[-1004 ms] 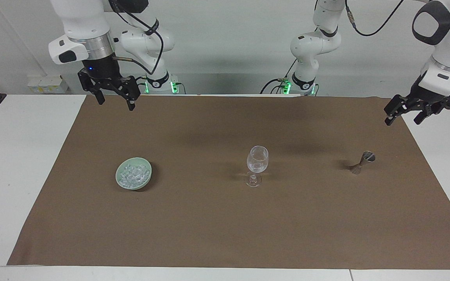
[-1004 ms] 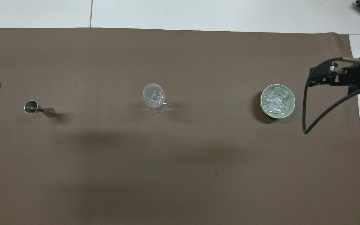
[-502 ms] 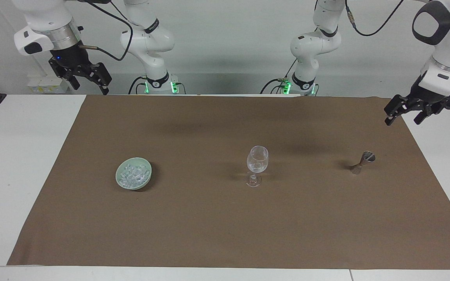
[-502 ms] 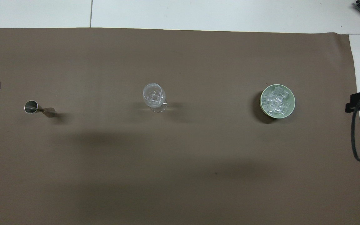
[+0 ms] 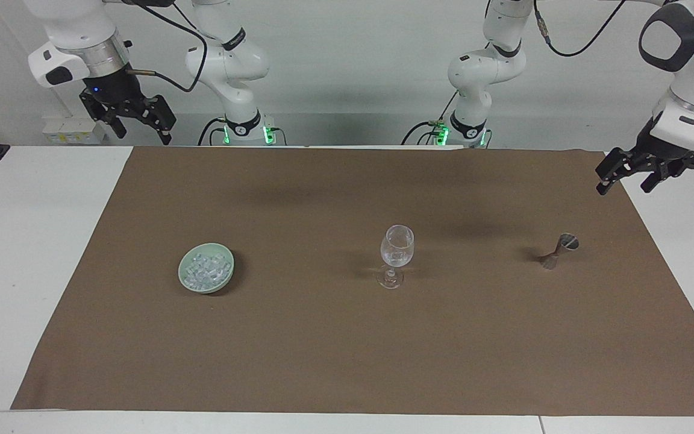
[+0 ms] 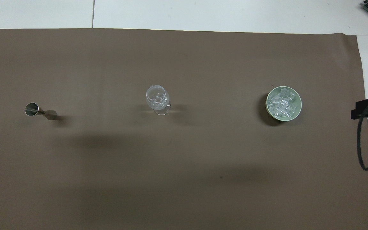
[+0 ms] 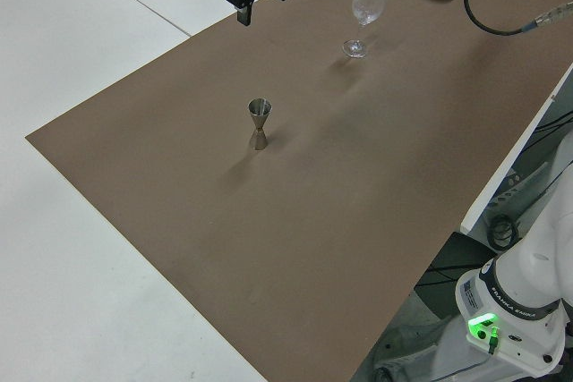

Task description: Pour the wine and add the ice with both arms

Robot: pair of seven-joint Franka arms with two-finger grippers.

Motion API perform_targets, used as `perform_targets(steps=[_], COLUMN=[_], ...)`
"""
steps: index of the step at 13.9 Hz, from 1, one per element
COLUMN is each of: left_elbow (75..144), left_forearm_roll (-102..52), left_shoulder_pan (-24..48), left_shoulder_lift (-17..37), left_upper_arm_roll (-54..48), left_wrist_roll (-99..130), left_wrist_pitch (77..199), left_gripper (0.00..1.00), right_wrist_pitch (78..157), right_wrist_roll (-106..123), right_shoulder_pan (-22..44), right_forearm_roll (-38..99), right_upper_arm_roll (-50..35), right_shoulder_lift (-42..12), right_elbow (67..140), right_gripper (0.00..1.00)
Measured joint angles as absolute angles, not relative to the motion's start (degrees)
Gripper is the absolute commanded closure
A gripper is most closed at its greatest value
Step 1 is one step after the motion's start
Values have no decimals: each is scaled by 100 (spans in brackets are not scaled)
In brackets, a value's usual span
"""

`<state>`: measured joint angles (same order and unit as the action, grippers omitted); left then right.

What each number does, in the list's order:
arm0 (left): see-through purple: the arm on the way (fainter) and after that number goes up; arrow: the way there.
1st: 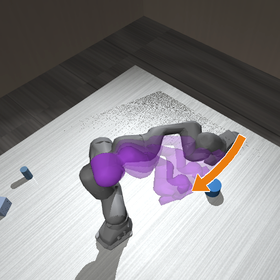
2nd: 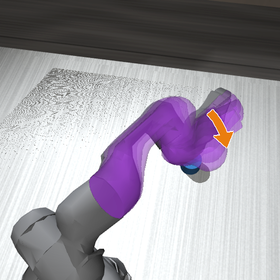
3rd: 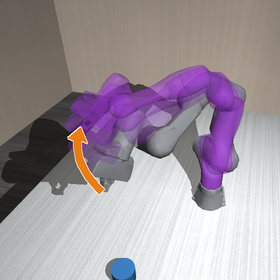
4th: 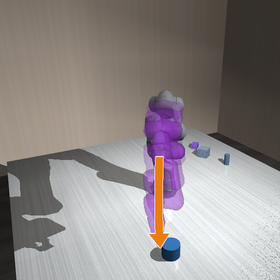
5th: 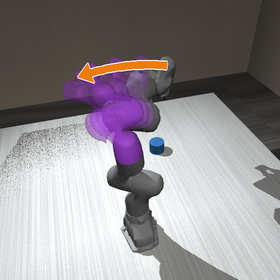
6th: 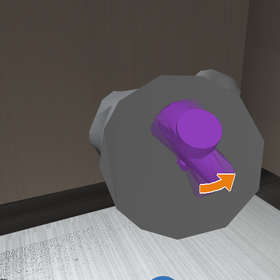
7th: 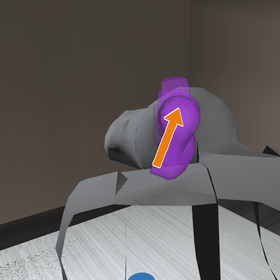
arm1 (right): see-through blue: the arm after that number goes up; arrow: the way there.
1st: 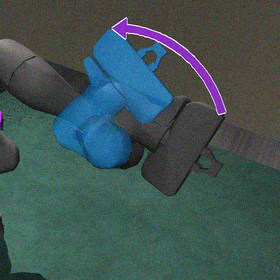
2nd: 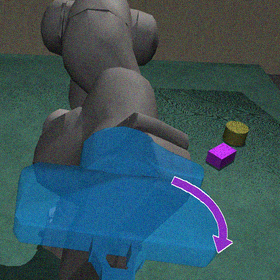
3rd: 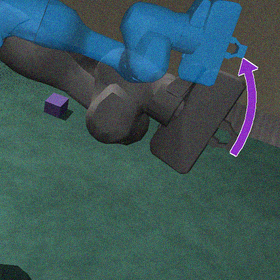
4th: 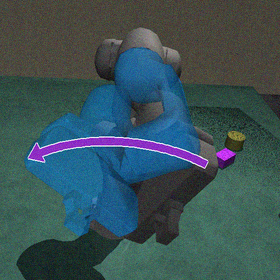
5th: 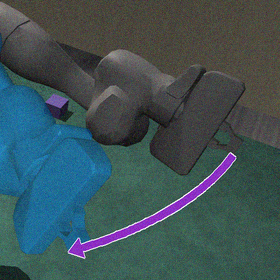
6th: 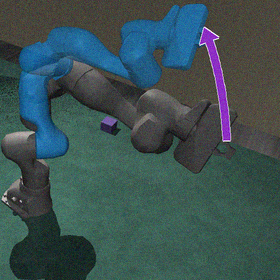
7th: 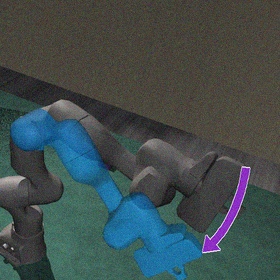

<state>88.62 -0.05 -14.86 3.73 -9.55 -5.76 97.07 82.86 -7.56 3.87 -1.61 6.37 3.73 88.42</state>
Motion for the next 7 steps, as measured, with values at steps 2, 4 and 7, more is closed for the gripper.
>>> perform_targets(steps=[2, 4, 7], left_elbow=[8862, 8862, 8863], left_forearm_roll=[-5, -5, -5], left_shoulder_pan=[-1486, -1486, -1486], left_shoulder_lift=[378, 379, 381], left_upper_arm_roll=[-956, -956, -957], left_wrist_roll=[-576, -576, -576], left_wrist_pitch=[9706, 9706, 9704], left_gripper=[0, 0, 0], right_wrist_pitch=[8286, 8286, 8306], right_wrist_roll=[-756, -756, -756], right_shoulder_pan=[413, 426, 433], right_forearm_roll=[-159, -157, -156], right_upper_arm_roll=[636, 629, 629], right_shoulder_lift=[377, 383, 384], right_elbow=[8842, 8842, 8842], right_gripper=[0, 0, 0])
